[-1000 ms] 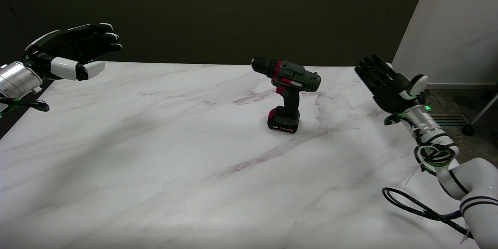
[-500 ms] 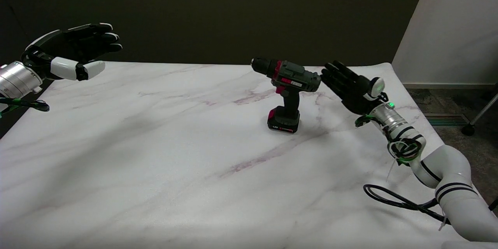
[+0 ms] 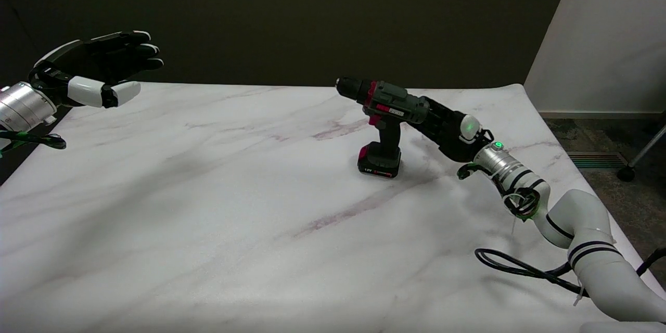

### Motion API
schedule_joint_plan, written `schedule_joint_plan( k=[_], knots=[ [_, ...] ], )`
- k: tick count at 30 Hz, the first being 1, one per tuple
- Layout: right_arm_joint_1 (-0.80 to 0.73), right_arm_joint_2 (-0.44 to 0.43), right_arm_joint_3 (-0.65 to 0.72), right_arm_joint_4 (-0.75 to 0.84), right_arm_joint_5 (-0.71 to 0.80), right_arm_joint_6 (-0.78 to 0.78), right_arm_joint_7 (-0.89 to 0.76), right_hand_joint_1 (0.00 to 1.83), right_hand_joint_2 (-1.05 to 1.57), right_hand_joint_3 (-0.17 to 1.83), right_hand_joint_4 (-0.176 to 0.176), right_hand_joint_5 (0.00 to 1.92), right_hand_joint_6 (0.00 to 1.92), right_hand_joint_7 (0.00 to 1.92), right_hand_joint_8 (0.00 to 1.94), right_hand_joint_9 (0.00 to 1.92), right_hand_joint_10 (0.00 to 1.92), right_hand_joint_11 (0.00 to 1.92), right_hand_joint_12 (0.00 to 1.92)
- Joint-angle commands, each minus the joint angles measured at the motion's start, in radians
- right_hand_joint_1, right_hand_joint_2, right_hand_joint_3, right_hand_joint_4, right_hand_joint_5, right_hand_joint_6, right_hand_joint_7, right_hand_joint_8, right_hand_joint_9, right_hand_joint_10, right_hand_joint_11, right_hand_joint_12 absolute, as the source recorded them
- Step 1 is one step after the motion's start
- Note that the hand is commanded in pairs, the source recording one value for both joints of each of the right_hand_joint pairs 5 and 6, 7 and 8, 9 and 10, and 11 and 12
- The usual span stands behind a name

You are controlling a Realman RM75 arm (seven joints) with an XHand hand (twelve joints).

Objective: Pick up the power screwdriver.

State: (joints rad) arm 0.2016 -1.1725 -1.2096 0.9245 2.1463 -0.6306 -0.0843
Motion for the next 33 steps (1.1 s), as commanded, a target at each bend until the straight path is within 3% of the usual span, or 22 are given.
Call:
schedule_joint_plan(
  k=[1,7,16,24,33],
  knots=[
    [-0.008,-0.029,-0.019,0.117,-0.211,0.1,-0.001,1.04,-0.46,0.32,-0.162,0.04,0.04,0.35,0.35,0.26,0.26,0.19,0.19],
    [-0.025,-0.034,-0.021,0.216,-0.357,0.178,-0.001,1.04,-0.48,0.39,-0.154,0.06,0.06,0.35,0.35,0.24,0.24,0.16,0.16],
    [-0.046,-0.04,-0.064,0.254,-0.418,0.274,-0.001,1.03,-0.54,0.41,-0.137,0.07,0.07,0.35,0.35,0.24,0.24,0.17,0.17],
    [-0.085,-0.079,-0.148,0.316,-0.571,0.523,0.001,1.04,-0.61,0.49,-0.113,0.09,0.09,0.3,0.3,0.19,0.19,0.13,0.13],
    [-0.072,-0.082,-0.195,0.336,-0.574,0.541,0.001,1.04,-0.71,0.5,-0.098,0.11,0.11,0.31,0.31,0.23,0.23,0.19,0.19]
  ],
)
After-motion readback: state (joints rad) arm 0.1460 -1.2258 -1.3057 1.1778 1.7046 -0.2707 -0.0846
